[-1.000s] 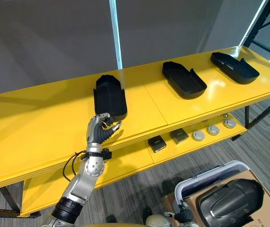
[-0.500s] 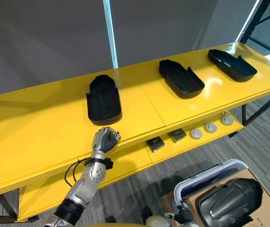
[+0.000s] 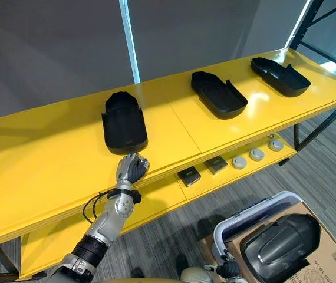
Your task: Walk over and take plastic housings, then place them on the shelf
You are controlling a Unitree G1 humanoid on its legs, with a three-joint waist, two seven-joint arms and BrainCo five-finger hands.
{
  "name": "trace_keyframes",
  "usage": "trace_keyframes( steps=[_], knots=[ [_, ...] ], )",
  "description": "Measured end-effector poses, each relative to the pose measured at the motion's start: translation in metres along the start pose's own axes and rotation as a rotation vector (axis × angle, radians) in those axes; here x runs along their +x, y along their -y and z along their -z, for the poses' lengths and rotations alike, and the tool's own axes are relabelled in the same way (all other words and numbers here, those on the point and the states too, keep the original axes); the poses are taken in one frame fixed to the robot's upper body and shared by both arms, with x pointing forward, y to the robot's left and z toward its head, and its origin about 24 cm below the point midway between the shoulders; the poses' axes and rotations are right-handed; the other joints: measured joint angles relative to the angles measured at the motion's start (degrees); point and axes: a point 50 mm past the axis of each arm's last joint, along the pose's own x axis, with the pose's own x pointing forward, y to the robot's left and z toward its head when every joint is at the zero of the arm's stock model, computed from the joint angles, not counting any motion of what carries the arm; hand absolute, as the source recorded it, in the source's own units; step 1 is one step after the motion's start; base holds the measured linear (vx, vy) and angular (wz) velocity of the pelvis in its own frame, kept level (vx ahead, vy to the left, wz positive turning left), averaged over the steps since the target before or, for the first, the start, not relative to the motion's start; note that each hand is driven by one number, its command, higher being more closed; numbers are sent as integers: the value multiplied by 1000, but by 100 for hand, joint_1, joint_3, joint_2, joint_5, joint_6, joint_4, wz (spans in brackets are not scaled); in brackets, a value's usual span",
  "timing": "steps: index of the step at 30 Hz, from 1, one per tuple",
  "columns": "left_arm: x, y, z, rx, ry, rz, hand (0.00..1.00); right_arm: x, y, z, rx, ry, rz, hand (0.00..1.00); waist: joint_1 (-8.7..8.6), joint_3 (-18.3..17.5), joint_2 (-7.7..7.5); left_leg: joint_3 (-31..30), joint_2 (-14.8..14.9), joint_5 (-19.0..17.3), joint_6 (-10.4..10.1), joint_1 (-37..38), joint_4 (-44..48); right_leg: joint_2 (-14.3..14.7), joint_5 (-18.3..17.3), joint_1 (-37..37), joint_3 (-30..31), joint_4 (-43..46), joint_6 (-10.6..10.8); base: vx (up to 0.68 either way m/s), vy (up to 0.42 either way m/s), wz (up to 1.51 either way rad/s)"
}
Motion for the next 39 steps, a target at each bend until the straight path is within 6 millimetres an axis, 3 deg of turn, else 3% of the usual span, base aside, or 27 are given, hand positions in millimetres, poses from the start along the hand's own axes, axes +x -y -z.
trace_keyframes(
  steps=[16, 25, 35, 39],
  knots=[
    [15, -10, 5, -29, -41, -17, 100, 0, -2, -1, 2, 3, -4, 0, -121, 31, -44, 127, 7, -13, -12, 2, -1, 9, -1, -38, 88, 6, 3, 2, 3, -2],
    [34, -34, 3, -16, -24, -92, 100, 0, -4, -1, 5, 1, -9, 0, -140, 67, -91, 158, 10, -40, -23, 4, 0, 15, 7, -48, 116, 5, -8, 3, 1, 0],
    [35, -38, 6, -27, -32, -97, 100, 0, -4, -1, 4, 1, -10, 0, -141, 68, -89, 161, 9, -43, -27, 14, 0, 15, 9, -40, 116, 10, -11, 0, 0, 0],
    [35, -38, -4, -41, 4, -106, 100, 0, -3, -1, 3, 1, -10, 0, -131, 71, -83, 131, 4, -41, -25, 15, 0, 8, 9, -32, 93, 17, -11, 0, 0, 2]
  ],
)
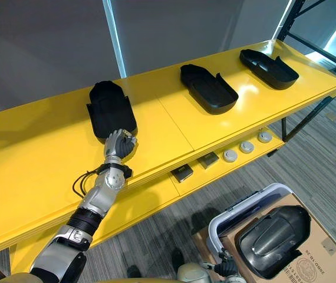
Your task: Walk over and take plastic housings, then place them on the shelf
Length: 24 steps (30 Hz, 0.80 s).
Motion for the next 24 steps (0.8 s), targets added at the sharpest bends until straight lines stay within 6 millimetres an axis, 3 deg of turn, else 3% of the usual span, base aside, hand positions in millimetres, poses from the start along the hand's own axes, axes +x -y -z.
trace_keyframes(
  steps=[7, 8, 9, 11, 14, 17, 19, 22, 23, 24],
  knots=[
    [-20, -23, -70, -184, 311, -111, 100, 1, 3, -1, -19, -6, 3, 0, 37, -5, 32, -211, -29, 8, 9, 19, 1, -37, -12, 90, -145, 4, 10, 2, 1, 11],
    [-27, -33, -82, -246, 374, -149, 100, 1, 2, 0, -23, -6, -2, 0, 89, -4, 52, -277, -33, 9, 11, 23, 1, -37, -14, 106, -157, 7, 8, -6, 0, 11],
    [-29, -36, -85, -256, 387, -159, 100, 1, 2, 0, -24, -6, -2, 0, 109, -4, 57, -285, -33, 10, 11, 23, 1, -37, -14, 108, -159, 8, 8, -14, -4, 9],
    [-46, -66, -94, -345, 471, -283, 100, 1, 7, 3, -35, -17, 7, 0, 206, -11, 112, -367, -31, 25, 8, 50, 1, -38, -27, 152, -216, 36, -7, -16, -8, 13],
    [-57, -87, -87, -400, 475, -384, 100, 0, 9, 8, -41, -38, 8, 0, 291, -23, 155, -440, -29, 25, 8, 156, 1, -39, -70, 269, -311, 67, -18, -19, -12, 20],
    [-71, -131, -48, -423, 372, -620, 100, 1, 12, 13, -48, -66, 15, 0, 420, -73, 245, -689, -42, 27, 1, 196, -1, -57, -143, 413, -528, 84, -20, -52, -15, 43],
    [-86, -162, -2, -392, 200, -820, 100, 0, 15, 18, -48, -88, 22, 0, 618, -121, 269, -851, -43, 37, -17, 182, -1, -59, -202, 475, -691, 84, -9, -46, -23, 35],
    [-113, -186, 42, -316, 18, -988, 100, -1, 16, 23, -41, -110, 24, 0, 785, -163, 214, -989, -42, 37, -15, 122, -1, -55, -245, 526, -820, 78, -14, -28, -24, 33],
    [-135, -194, 73, -297, -130, -1070, 100, -1, 16, 24, -33, -120, 27, 0, 936, -219, 166, -1038, -40, 35, -14, 81, -2, -51, -268, 520, -872, 71, -2, -8, -21, 18],
    [-143, -195, 83, -289, -181, -1088, 100, -1, 15, 24, -29, -121, 28, 0, 977, -233, 144, -1065, -42, 35, -13, 70, -2, -53, -274, 522, -900, 71, -6, 8, -22, 21]
  ],
)
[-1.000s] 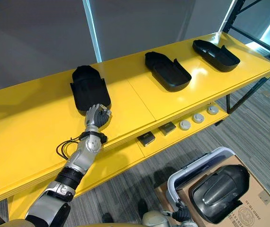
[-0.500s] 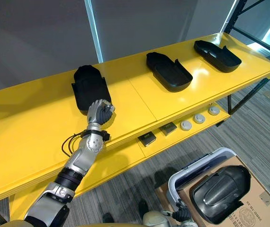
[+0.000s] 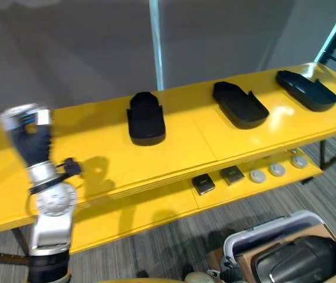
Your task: Walk over and take plastic housings, then place them on the shelf
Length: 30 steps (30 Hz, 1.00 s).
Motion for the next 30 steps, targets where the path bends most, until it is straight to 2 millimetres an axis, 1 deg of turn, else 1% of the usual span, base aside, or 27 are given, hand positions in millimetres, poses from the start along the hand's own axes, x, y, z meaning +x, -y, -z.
trace_keyframes(
  steps=[1, 2, 3, 4, 5, 6, 7, 8, 9, 10, 11, 13, 14, 15, 16, 17, 18, 21, 22, 24, 28, 30],
  knots=[
    [-1, -9, 9, 35, -34, -20, 100, 0, -1, 0, 3, -1, -1, 0, 20, -16, -26, -44, -5, 1, 0, -16, 0, -3, -6, 2, -35, 2, -7, 36, -12, 23],
    [-6, -25, 29, 106, -115, -47, 100, 0, -3, -1, 11, 2, -3, 0, 60, -45, -70, -66, -19, 38, 0, -30, 0, -12, -8, 9, -95, 10, -22, 47, -9, 30],
    [-16, -35, 49, 156, -219, -42, 100, 0, -4, -3, 33, 9, 1, 0, 116, -66, -103, -101, -31, 78, 41, -30, 0, -25, -20, 42, -157, 13, -11, 50, -4, 29],
    [-24, -39, 58, 177, -274, -36, 100, 0, -5, -5, 42, 14, 4, 0, 134, -72, -119, -135, -42, 78, 41, -23, 0, -35, -36, 67, -188, 13, 12, 34, 1, 27],
    [-37, -44, 72, 213, -359, -11, 100, 0, -6, -7, 52, 21, 4, 0, 138, -87, -145, -170, -58, 77, 42, -15, 0, -53, -56, 93, -216, 16, 33, 28, 10, 17],
    [-57, -52, 91, 265, -480, 44, 100, 0, -8, -14, 60, 45, -1, 0, 167, -103, -160, -172, -74, 77, 42, -12, 0, -70, -73, 96, -221, 26, 34, 31, 16, 11],
    [-77, -54, 106, 307, -588, 118, 100, 0, -12, -21, 70, 76, -7, 0, 203, -109, -181, -170, -81, 75, 43, -11, 0, -81, -85, 92, -221, 40, 42, 0, 0, 0],
    [-88, -53, 113, 322, -638, 164, 100, 0, -14, -24, 75, 86, -13, 0, 229, -121, -207, -167, -83, 73, 45, -8, 0, -84, -96, 87, -221, 58, 40, 0, 0, 0],
    [-109, -50, 124, 333, -732, 263, 100, -1, -19, -28, 86, 102, -24, 0, 282, -115, -217, -162, -84, 64, 53, 16, 0, -93, -140, 82, -222, 125, 44, 0, 0, 0],
    [-129, -46, 132, 343, -814, 375, 100, -1, -24, -32, 96, 109, -38, 0, 288, -131, -240, -161, -85, 55, 63, 39, 0, -102, -187, 83, -227, 175, 66, 0, 0, 0],
    [-140, -44, 135, 344, -849, 429, 0, -2, -26, -33, 99, 113, -45, 0, 283, -136, -250, -159, -86, 49, 65, 53, 0, -107, -210, 78, -227, 210, 66, 0, 0, 0],
    [-179, -36, 145, 345, -981, 616, 0, -2, -31, -35, 97, 115, -67, 0, 264, -135, -250, -118, -99, 7, 71, 99, 0, -133, -270, 63, -197, 304, 70, -17, 12, -7],
    [-188, -34, 147, 344, -1009, 661, 0, -2, -31, -34, 97, 112, -67, 0, 255, -135, -247, -106, -102, 0, 79, 103, 0, -138, -277, 56, -189, 318, 75, -19, 15, -9],
    [-203, -31, 150, 345, -1060, 737, 0, -2, -31, -34, 98, 106, -67, 0, 242, -134, -244, -89, -112, -15, 100, 100, 0, -151, -316, 41, -176, 327, 134, -12, 17, -10],
    [-214, -30, 152, 350, -1096, 782, 0, -2, -30, -33, 103, 99, -65, 0, 224, -134, -244, -53, -118, -23, 111, 93, 0, -158, -318, 7, -145, 347, 136, -7, 18, -13],
    [-218, -31, 152, 351, -1112, 794, 0, -1, -30, -34, 103, 100, -64, 0, 202, -133, -243, -31, -120, -25, 113, 88, 0, -160, -318, -14, -119, 360, 137, 3, 20, -13],
    [-223, -34, 154, 367, -1132, 805, 0, -1, -30, -35, 105, 104, -63, 0, 120, -131, -242, -13, -128, -27, 112, 86, 0, -166, -319, -25, -95, 365, 138, 12, 19, -14],
    [-228, -37, 157, 399, -1147, 845, 0, 0, -29, -36, 113, 105, -55, 0, 68, -119, -199, 123, -134, -83, 120, 141, 1, -172, -320, -38, 39, 378, 139, 24, 18, -20],
    [-231, -36, 159, 406, -1156, 856, 0, 0, -28, -36, 114, 104, -50, 0, 38, -110, -181, 148, -139, -92, 127, 146, 1, -176, -318, -45, 69, 381, 136, 34, 16, -16],
    [-235, -33, 161, 426, -1168, 890, 0, 0, -28, -36, 114, 100, -39, 0, 32, -89, -156, 223, -138, -93, 137, 190, 2, -176, -316, -37, 140, 388, 133, 39, 10, -17],
    [-241, -30, 162, 438, -1176, 928, 0, 2, -26, -41, 129, 110, -25, 0, -24, -45, -99, 422, -129, -150, 129, 339, 4, -164, -319, 11, 310, 389, 131, 42, 6, -25],
    [-243, -23, 162, 440, -1168, 959, 0, 3, -23, -43, 138, 113, -6, 0, -42, -11, -61, 480, -129, -168, 134, 382, 4, -163, -319, 10, 366, 393, 131, 15, 1, -19]
  ],
)
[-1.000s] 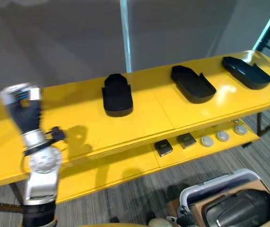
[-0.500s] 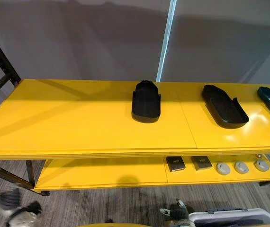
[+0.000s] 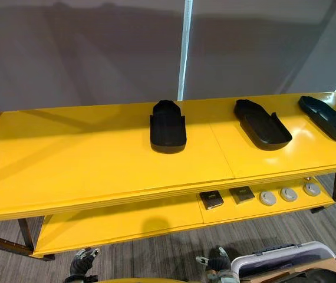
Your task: Walk over and take plastic housings, then place them on the shelf
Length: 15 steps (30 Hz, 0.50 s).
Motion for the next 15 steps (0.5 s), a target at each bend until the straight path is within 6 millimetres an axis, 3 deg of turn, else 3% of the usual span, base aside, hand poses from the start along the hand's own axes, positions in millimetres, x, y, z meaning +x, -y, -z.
trace_keyframes(
  steps=[2, 8, 12, 15],
  knots=[
    [2, 4, -3, 30, 8, 15, 0, 1, 1, -1, 5, 3, 9, 0, -10, 67, 57, 108, 10, -33, 2, 79, 2, 10, 0, 14, 90, 11, 1, 12, 0, -20],
    [1, 8, 0, 51, 1, 31, 0, 2, 0, -6, 5, 14, 7, 0, -6, 124, 39, 300, 46, -156, -27, 90, 78, 65, -6, -83, 345, 53, -1, -22, -9, -23],
    [1, 9, 0, 48, -2, 32, 0, 6, 2, -16, -3, 41, 9, 0, 10, 170, -9, 22, -28, -429, -8, -482, 923, 25, -4, -562, 699, 318, -1, 13, -2, -39],
    [3, 12, -6, 42, 14, 35, 0, 9, 10, -23, -19, 61, 27, 0, -12, 201, 158, -60, -7, -650, 84, -435, 993, 82, 33, -642, 995, 399, 57, 4, 22, -53]
  ],
)
